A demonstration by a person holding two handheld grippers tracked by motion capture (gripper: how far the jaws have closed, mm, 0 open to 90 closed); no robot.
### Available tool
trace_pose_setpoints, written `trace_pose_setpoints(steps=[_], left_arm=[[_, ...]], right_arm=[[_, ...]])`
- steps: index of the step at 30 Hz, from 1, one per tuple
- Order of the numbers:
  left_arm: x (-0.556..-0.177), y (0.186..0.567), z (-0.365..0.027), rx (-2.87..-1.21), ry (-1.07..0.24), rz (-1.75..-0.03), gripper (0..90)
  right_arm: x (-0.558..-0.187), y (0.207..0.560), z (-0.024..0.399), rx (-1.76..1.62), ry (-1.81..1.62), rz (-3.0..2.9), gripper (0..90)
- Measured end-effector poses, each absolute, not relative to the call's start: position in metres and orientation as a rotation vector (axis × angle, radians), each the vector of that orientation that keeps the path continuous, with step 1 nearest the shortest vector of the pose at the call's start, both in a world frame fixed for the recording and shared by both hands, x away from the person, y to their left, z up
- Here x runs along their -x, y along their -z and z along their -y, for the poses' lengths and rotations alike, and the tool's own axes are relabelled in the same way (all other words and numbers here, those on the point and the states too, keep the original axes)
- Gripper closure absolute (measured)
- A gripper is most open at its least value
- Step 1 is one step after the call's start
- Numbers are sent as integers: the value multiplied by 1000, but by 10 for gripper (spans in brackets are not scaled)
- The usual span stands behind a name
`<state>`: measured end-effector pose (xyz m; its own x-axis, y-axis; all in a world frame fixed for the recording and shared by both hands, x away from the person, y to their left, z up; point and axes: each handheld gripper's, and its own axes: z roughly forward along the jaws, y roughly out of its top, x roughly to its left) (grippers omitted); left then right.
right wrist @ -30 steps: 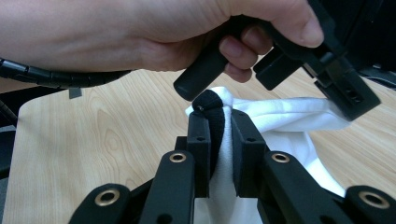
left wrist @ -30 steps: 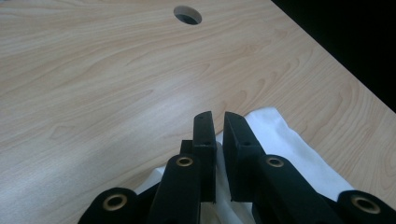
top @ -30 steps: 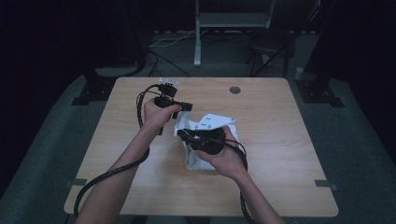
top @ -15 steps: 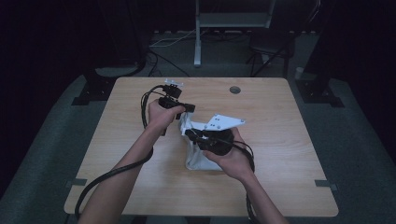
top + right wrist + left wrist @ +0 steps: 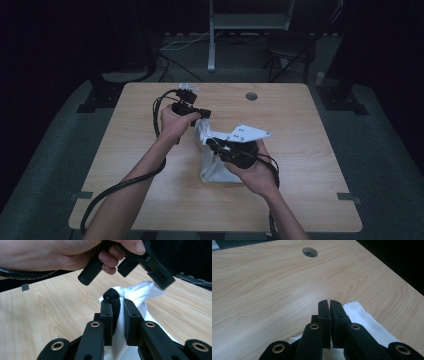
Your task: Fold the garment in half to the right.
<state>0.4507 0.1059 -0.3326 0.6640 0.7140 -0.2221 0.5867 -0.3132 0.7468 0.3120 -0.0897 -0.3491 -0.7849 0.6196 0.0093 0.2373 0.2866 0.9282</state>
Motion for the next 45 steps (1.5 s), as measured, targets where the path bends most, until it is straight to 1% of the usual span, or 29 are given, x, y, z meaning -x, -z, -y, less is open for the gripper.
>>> trace_pose_setpoints(steps=[21, 45], left_arm=[[-450, 337, -79, -1983, -167, -966, 875], [-449, 342, -70, -1980, -146, -956, 872]], right_arm=[[-304, 358, 116, -859, -1481, -2155, 799], [-298, 364, 125, -878, -1460, -2156, 798]])
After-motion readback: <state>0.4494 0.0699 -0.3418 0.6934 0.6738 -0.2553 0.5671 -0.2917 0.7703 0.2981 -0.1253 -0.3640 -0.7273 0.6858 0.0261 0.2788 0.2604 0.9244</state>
